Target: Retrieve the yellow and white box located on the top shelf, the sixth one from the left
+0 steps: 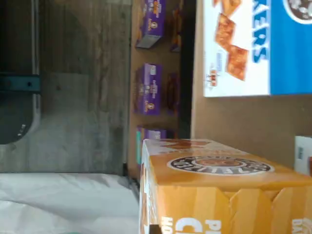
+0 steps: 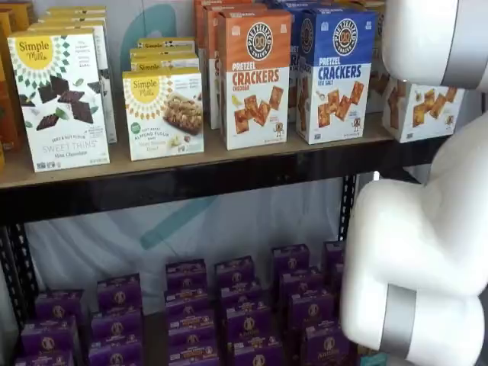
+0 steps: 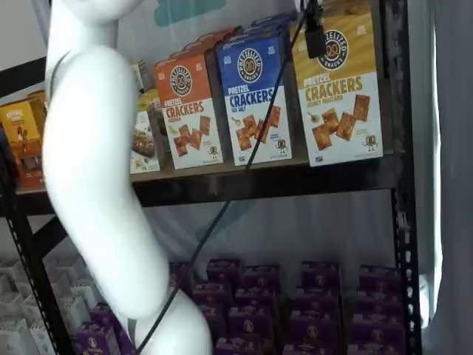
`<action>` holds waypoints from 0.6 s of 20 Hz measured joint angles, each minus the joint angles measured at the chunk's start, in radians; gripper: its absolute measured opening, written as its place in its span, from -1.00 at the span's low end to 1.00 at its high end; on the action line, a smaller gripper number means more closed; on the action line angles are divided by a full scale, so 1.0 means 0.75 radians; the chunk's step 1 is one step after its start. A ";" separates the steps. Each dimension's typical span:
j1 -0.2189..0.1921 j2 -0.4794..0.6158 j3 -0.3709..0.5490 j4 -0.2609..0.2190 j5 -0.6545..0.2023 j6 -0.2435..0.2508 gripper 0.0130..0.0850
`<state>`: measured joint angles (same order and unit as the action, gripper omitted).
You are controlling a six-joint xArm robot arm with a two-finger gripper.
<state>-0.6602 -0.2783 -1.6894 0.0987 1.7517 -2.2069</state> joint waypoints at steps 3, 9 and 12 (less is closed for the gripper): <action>-0.019 -0.068 0.045 -0.016 0.059 -0.019 0.22; -0.016 -0.189 0.129 -0.023 0.162 -0.009 0.22; 0.024 -0.259 0.183 -0.029 0.204 0.030 0.22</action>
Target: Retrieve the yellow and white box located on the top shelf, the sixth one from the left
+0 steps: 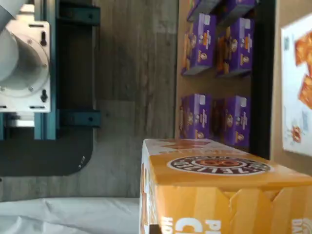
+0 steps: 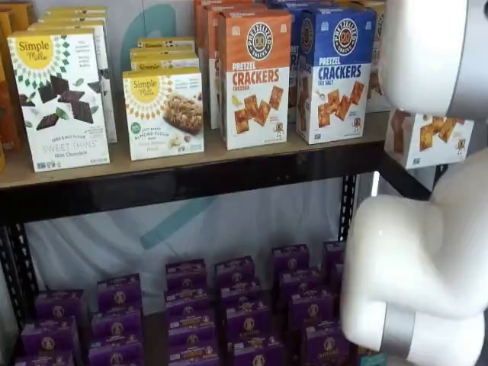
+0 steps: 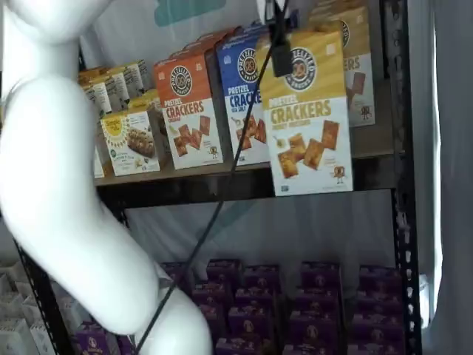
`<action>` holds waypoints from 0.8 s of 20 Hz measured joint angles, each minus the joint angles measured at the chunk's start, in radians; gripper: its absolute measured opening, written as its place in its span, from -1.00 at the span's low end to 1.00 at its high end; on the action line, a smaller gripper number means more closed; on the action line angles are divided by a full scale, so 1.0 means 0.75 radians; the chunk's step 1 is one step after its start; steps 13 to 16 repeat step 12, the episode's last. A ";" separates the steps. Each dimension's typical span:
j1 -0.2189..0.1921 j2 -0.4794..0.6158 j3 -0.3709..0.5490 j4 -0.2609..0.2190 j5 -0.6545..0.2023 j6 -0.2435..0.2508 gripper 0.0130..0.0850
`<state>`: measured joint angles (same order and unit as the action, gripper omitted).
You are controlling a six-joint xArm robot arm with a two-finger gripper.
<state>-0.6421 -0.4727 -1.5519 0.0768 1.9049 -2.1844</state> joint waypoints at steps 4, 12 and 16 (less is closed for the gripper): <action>0.061 -0.059 0.043 -0.008 0.048 0.061 0.22; 0.182 -0.138 0.092 0.022 0.134 0.201 0.22; 0.182 -0.138 0.092 0.022 0.134 0.201 0.22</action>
